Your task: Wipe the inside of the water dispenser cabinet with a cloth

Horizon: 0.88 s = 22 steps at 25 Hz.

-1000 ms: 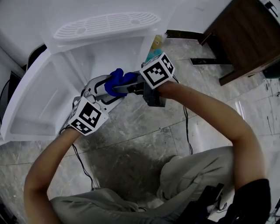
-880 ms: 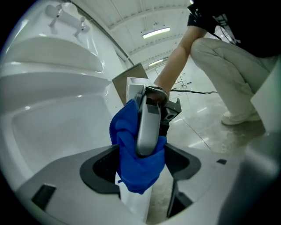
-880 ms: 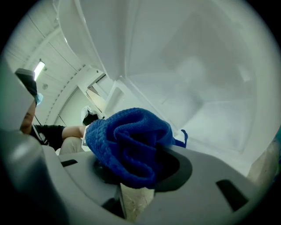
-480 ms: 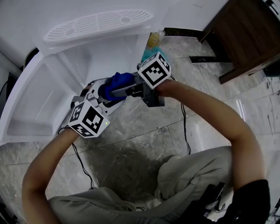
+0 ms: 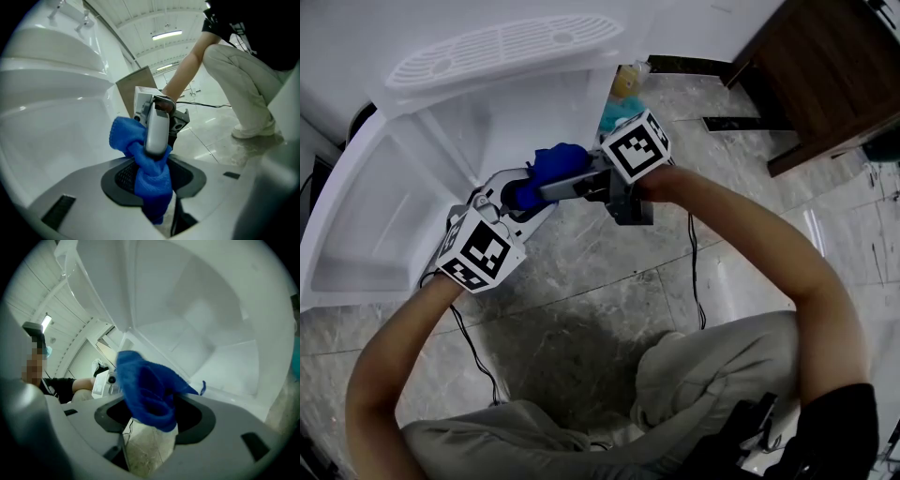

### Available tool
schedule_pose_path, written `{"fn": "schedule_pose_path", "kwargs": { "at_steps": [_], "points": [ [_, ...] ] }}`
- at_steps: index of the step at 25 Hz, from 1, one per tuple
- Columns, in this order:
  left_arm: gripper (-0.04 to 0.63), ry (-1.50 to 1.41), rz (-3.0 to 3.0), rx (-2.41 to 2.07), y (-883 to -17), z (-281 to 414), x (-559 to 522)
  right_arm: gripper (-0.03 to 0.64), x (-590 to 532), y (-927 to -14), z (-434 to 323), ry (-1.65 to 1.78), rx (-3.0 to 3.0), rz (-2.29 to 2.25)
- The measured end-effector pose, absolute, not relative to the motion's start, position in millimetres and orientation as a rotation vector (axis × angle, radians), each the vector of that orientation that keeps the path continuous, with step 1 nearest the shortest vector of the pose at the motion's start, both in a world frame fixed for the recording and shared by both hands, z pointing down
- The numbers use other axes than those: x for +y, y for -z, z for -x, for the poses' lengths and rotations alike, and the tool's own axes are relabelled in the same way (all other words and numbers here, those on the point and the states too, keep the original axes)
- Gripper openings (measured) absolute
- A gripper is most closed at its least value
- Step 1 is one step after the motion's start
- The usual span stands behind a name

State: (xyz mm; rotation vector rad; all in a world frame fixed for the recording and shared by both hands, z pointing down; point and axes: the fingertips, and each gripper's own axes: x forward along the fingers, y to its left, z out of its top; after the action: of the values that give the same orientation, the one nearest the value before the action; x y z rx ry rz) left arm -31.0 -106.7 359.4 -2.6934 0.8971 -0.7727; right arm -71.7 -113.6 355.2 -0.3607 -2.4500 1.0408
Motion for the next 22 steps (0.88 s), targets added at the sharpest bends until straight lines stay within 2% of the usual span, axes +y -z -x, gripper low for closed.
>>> {"fn": "schedule_pose_path", "kwargs": {
  "at_steps": [5,9,10,13,18,22],
  "points": [
    [0.135,0.794,2.707,0.985,-362.4,52.5,-110.5,0.23,-132.6,-355.6,52.7,-1.058,-2.454,0.283],
    [0.133,0.76,2.745,1.109,-358.7,66.8,-124.8,0.227,-149.5,-356.6,43.6,-0.928,-2.508,0.199],
    [0.132,0.742,2.759,1.16,-358.4,73.0,-129.5,0.204,-154.3,-357.6,41.3,-0.861,-2.525,0.167],
    [0.133,0.673,2.785,1.332,-354.0,92.0,-147.1,0.014,-168.7,-360.6,31.8,-0.617,-2.567,0.053],
    [0.133,0.463,2.752,1.526,-329.5,95.5,-181.4,-0.002,-168.7,-365.6,23.6,-0.367,-2.572,0.039],
    [0.133,0.258,2.624,1.619,-290.7,78.5,-223.2,-0.002,-157.3,-385.5,19.6,-0.314,-2.504,0.107]
  ]
}}
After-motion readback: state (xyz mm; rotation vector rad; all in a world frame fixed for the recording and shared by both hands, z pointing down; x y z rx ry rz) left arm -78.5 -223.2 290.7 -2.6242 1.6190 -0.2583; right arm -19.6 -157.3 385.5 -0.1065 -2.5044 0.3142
